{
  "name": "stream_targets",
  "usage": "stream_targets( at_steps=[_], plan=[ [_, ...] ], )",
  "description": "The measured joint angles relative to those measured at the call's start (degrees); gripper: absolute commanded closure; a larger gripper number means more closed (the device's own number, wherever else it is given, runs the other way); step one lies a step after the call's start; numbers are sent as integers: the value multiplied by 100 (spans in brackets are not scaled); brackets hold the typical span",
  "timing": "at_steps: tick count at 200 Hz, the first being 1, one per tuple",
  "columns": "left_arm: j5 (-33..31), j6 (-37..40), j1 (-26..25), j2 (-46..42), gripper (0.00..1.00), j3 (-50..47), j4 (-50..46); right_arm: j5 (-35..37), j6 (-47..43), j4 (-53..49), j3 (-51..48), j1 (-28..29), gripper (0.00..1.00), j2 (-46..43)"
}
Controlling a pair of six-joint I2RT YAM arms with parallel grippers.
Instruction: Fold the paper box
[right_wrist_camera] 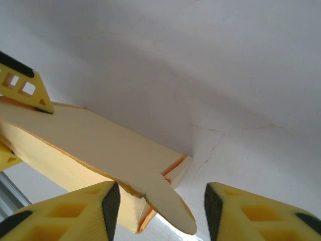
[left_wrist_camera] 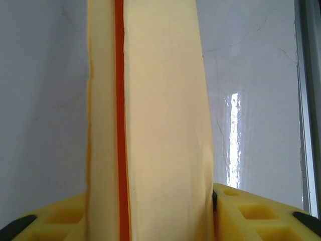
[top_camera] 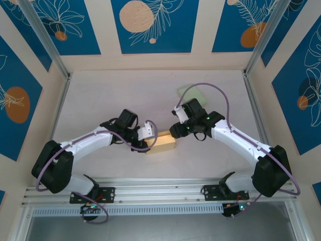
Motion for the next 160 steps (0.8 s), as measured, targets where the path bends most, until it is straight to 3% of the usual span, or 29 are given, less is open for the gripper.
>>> stream_targets(
  at_steps=[27, 84, 115, 127, 160],
  plan=[
    [-50, 0, -9, 0, 53, 0, 13, 2, -20, -74, 11, 15, 59, 31],
    [-138, -2, -9, 22, 52, 0, 13, 7, 48, -76, -76, 15, 77, -157],
    [-216, -2, -9, 22, 52, 0, 50, -2, 173, -28, -166, 15, 81, -157],
    [-229, -4, -13, 22, 52, 0, 57, -20, 229, 11, -192, 17, 88, -157],
    [-291, -4, -24, 22, 52, 0, 83, -46, 407, 81, -205, 92, 89, -157]
  ],
)
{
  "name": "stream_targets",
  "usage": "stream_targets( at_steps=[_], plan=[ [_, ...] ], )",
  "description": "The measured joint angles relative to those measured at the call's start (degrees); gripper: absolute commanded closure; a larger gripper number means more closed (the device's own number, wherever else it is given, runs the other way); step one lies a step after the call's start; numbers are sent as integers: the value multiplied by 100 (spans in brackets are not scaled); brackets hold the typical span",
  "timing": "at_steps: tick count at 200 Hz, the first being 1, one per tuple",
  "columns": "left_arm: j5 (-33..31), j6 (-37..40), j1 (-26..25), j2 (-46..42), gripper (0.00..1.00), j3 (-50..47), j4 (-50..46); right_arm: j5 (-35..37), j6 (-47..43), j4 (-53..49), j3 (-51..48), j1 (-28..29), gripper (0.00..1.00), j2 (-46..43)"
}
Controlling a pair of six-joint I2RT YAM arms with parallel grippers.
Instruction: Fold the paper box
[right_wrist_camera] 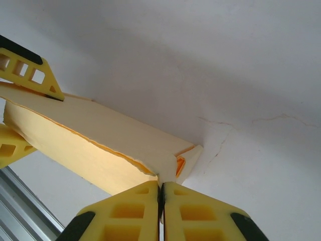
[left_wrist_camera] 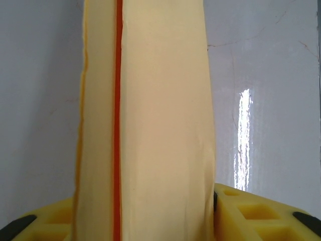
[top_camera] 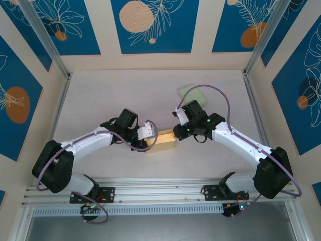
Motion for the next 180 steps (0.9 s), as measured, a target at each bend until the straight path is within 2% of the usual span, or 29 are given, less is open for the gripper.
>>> stream_targets(
  at_steps=[84, 180],
  plan=[
    [-107, -4, -63, 114, 52, 2, 55, 378, 737, 127, -22, 229, 97, -2],
    [-247, -46, -101, 140, 51, 17, 83, 1513, 1698, 579, -343, 863, 97, -125]
  ],
)
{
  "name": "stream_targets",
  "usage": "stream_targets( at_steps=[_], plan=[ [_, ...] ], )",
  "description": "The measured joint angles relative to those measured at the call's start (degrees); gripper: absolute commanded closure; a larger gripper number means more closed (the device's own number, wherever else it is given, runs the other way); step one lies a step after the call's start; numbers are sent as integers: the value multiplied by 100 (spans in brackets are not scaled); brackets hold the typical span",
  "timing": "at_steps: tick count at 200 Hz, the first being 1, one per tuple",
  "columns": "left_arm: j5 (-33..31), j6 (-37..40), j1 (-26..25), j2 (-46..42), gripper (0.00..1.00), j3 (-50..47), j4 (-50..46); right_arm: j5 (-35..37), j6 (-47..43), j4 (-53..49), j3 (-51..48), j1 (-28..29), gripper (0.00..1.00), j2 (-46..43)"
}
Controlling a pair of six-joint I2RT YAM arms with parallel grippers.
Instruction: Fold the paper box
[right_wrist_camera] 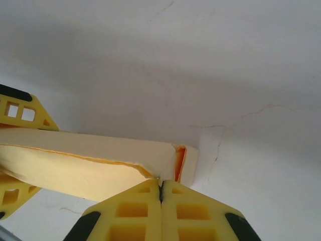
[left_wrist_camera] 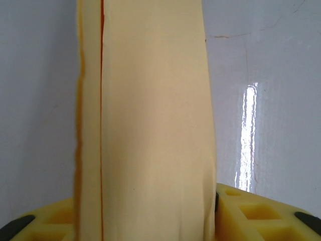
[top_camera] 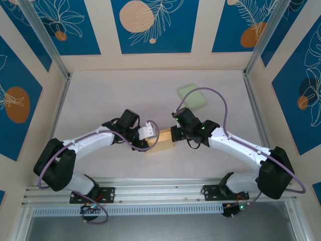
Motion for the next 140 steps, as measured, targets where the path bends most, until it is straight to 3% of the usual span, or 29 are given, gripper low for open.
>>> stream_targets(
  at_steps=[32, 70, 96, 119, 140],
  plan=[
    [-44, -39, -7, 0, 50, 0, 17, 111, 61, 258, -284, 74, 98, -116],
    [-238, -214, -24, -61, 27, -2, 109, 175, 101, 337, -433, 116, 98, -177],
    [-437, -457, -26, -636, 18, -87, 376, 234, 101, 313, -433, 118, 98, -177],
    [-713, -813, -28, -1528, 17, -297, 682, 317, 101, 256, -422, 144, 98, -177],
    [-1163, -1320, -31, -2267, 26, -466, 761, 354, 103, 177, -396, 177, 98, -177]
  ],
)
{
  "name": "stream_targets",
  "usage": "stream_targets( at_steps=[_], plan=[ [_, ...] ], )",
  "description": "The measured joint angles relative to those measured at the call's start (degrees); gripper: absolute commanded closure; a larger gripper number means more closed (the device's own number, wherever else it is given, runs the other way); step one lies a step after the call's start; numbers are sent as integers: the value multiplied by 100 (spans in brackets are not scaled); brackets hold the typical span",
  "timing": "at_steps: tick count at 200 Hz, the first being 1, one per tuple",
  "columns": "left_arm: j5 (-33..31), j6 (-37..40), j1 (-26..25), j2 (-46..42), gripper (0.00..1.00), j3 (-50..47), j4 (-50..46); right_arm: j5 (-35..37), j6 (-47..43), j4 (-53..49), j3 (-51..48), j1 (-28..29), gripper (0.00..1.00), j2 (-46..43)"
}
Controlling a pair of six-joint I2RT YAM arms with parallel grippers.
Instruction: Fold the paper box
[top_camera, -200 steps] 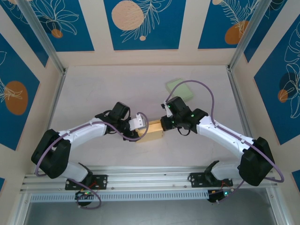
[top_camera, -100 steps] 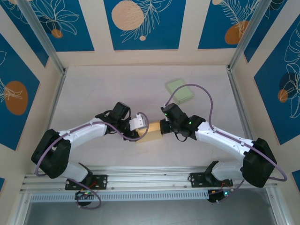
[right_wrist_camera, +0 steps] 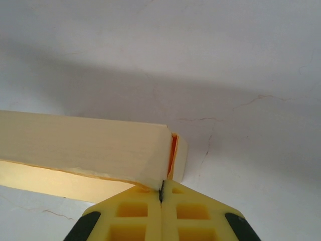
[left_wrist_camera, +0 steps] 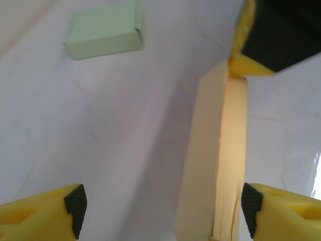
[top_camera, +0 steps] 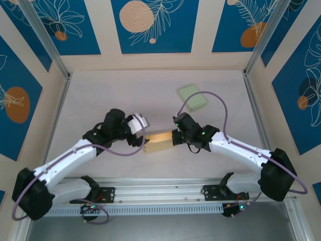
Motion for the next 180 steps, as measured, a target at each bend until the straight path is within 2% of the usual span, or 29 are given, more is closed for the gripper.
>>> stream_targets(
  at_steps=[15, 30, 48, 64, 97, 161, 180],
  plan=[
    [-374, -417, 0, -345, 34, -24, -103, 26, 13, -44, 9, 15, 98, 0],
    [-686, -789, 0, -501, 37, 0, -393, 52, 44, -76, 17, 26, 98, 0],
    [-782, -1226, 0, -420, 42, 94, -960, 76, 68, -151, 52, 37, 98, 0],
    [-782, -1473, -13, -282, 52, 122, -1360, 92, 87, -205, 81, 42, 98, 0],
    [-804, -1790, -166, -129, 57, 122, -1633, 96, 105, -295, 122, 46, 98, 2],
    [-800, -1836, -514, 348, 57, 192, -1646, 111, 107, -330, 197, 59, 98, 90],
    [-822, -1886, -564, 402, 68, 192, -1652, 114, 105, -315, 212, 72, 98, 120]
  ],
)
